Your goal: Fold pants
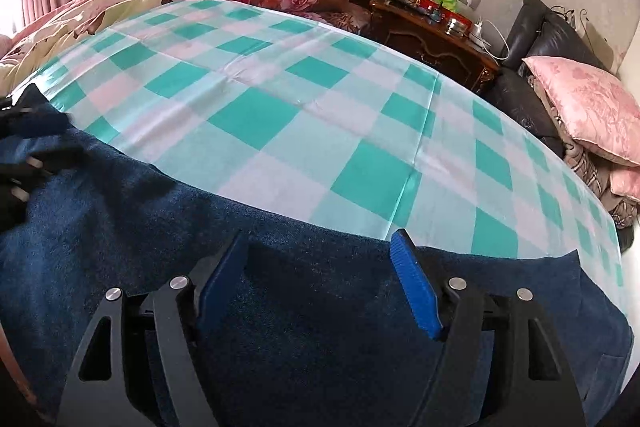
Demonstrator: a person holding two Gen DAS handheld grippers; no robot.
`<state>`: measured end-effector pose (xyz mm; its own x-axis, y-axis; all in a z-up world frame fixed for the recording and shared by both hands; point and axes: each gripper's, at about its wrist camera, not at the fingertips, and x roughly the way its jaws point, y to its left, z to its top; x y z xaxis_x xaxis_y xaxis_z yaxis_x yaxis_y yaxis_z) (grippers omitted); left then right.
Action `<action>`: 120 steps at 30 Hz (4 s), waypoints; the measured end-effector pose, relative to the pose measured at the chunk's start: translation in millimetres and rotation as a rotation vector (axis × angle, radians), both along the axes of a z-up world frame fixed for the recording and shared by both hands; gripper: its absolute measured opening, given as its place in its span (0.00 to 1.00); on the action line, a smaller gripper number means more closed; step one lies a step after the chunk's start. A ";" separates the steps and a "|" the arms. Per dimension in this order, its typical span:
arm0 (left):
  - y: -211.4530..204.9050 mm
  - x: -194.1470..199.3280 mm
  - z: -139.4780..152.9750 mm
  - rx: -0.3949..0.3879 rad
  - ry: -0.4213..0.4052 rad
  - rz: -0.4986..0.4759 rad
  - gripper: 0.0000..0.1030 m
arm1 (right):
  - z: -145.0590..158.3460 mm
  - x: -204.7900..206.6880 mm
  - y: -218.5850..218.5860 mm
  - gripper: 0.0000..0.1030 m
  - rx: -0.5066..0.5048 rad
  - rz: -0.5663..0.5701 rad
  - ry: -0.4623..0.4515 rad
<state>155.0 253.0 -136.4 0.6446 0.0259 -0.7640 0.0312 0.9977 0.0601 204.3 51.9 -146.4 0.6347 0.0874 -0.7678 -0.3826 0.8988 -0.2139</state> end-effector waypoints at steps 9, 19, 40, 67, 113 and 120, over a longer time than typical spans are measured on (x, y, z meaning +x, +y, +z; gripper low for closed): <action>159.9 -182.5 -0.9 -0.432 -0.172 0.719 0.32 | -2.2 7.7 -6.9 0.77 0.036 -0.019 0.018; 170.1 -184.4 -15.5 -0.553 -0.156 0.609 0.20 | 12.8 -4.9 -12.2 0.68 0.086 -0.054 0.033; 166.3 -142.9 -16.8 -0.466 -0.104 0.590 0.01 | 5.0 -51.2 6.8 0.67 0.150 0.055 0.164; 158.9 -132.1 -21.8 -0.360 -0.040 0.656 0.13 | 25.6 -57.8 -38.1 0.67 0.252 0.014 0.212; -257.7 -147.1 -41.8 0.712 -0.221 -0.427 0.17 | 23.6 -50.3 -186.7 0.74 0.682 -0.230 0.522; -240.0 -137.7 1.0 0.552 -0.270 -0.351 0.15 | 12.2 -44.0 -173.0 0.81 0.883 -0.189 0.743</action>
<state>17.4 13.0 -135.4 0.8510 0.1192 -0.5115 0.2582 0.7531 0.6051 160.3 -121.1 -134.1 0.1149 0.7286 -0.6752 0.0054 0.6793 0.7339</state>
